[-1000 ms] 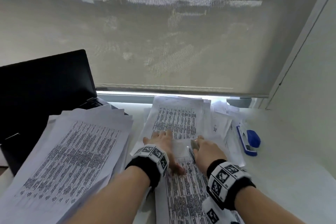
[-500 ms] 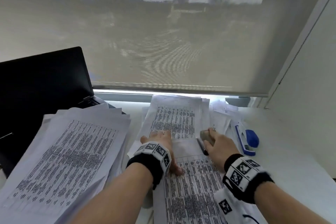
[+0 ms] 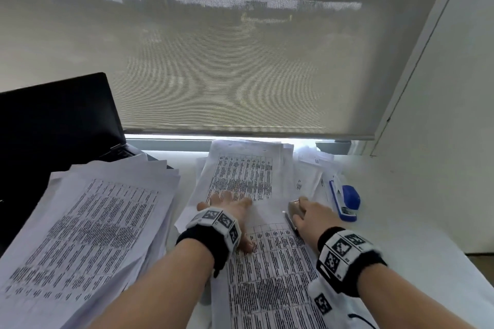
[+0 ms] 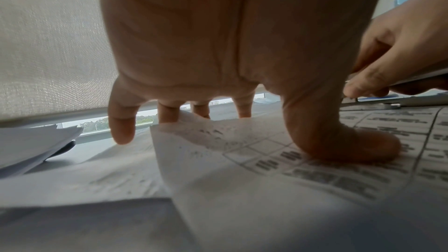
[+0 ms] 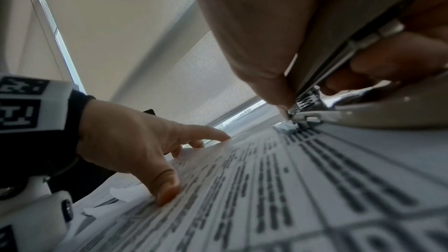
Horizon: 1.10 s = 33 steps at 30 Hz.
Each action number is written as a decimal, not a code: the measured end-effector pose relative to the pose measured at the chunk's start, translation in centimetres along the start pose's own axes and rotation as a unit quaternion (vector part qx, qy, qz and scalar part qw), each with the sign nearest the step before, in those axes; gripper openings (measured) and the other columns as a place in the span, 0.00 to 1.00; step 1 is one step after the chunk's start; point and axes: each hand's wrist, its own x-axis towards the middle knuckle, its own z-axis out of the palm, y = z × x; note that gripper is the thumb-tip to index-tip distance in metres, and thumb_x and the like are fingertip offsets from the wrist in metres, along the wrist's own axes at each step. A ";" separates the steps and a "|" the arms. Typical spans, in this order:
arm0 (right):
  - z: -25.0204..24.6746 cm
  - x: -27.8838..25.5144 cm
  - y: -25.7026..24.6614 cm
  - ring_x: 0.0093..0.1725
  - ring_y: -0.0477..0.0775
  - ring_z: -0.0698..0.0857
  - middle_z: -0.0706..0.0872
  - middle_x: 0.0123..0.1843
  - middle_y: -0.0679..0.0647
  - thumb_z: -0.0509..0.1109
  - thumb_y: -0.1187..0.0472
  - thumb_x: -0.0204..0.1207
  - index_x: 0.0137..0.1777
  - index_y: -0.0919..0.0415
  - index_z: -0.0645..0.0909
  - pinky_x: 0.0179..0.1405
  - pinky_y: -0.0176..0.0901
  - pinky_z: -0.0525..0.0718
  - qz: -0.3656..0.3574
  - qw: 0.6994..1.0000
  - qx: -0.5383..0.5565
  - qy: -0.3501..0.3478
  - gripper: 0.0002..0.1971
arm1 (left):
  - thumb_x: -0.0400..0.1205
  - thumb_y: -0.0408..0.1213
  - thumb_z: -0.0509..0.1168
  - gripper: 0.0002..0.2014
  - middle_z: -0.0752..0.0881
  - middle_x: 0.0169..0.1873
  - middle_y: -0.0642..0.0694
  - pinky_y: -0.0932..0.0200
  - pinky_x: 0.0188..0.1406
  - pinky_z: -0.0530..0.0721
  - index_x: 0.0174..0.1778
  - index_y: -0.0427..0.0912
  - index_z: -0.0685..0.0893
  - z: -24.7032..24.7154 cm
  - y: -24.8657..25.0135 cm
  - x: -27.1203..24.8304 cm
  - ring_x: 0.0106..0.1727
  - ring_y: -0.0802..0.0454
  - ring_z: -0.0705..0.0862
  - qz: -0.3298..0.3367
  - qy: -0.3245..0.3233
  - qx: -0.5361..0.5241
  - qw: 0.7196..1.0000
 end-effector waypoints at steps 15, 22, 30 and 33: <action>0.4 4.5 -2.3 0.60 0.63 0.82 0.84 0.60 0.60 0.61 0.57 0.83 0.60 0.56 0.77 0.57 0.44 0.77 0.088 0.981 0.161 0.064 0.09 | 0.60 0.58 0.83 0.53 0.62 0.76 0.47 0.24 0.71 0.65 0.77 0.71 0.57 0.1 -0.1 1.1 0.76 0.29 0.60 -0.007 -0.009 0.016 1.000; -1.0 1.2 1.5 0.53 0.55 0.82 0.81 0.62 0.54 0.65 0.55 0.81 0.75 0.53 0.68 0.60 0.49 0.81 0.054 0.958 0.269 0.086 0.23 | 0.58 0.61 0.83 0.59 0.76 0.71 0.45 0.31 0.74 0.67 0.80 0.56 0.55 -0.5 0.2 0.7 0.75 0.32 0.67 -0.054 -0.021 -0.006 0.998; -2.4 -5.5 7.7 0.28 0.48 0.77 0.83 0.42 0.55 0.70 0.62 0.75 0.63 0.53 0.73 0.27 0.37 0.75 0.071 0.938 0.330 0.079 0.18 | 0.77 0.31 0.71 0.22 0.84 0.48 0.50 0.53 0.53 0.88 0.64 0.47 0.73 -0.1 1.1 -3.8 0.47 0.51 0.84 0.010 0.099 -0.119 0.988; -3.2 -8.8 8.9 0.29 0.47 0.78 0.83 0.41 0.53 0.75 0.62 0.71 0.64 0.54 0.74 0.24 0.30 0.75 0.069 0.950 0.298 0.059 0.22 | 0.79 0.29 0.68 0.10 0.83 0.42 0.52 0.60 0.48 0.85 0.54 0.45 0.79 -0.2 0.8 -6.1 0.41 0.56 0.82 0.040 0.145 -0.157 0.976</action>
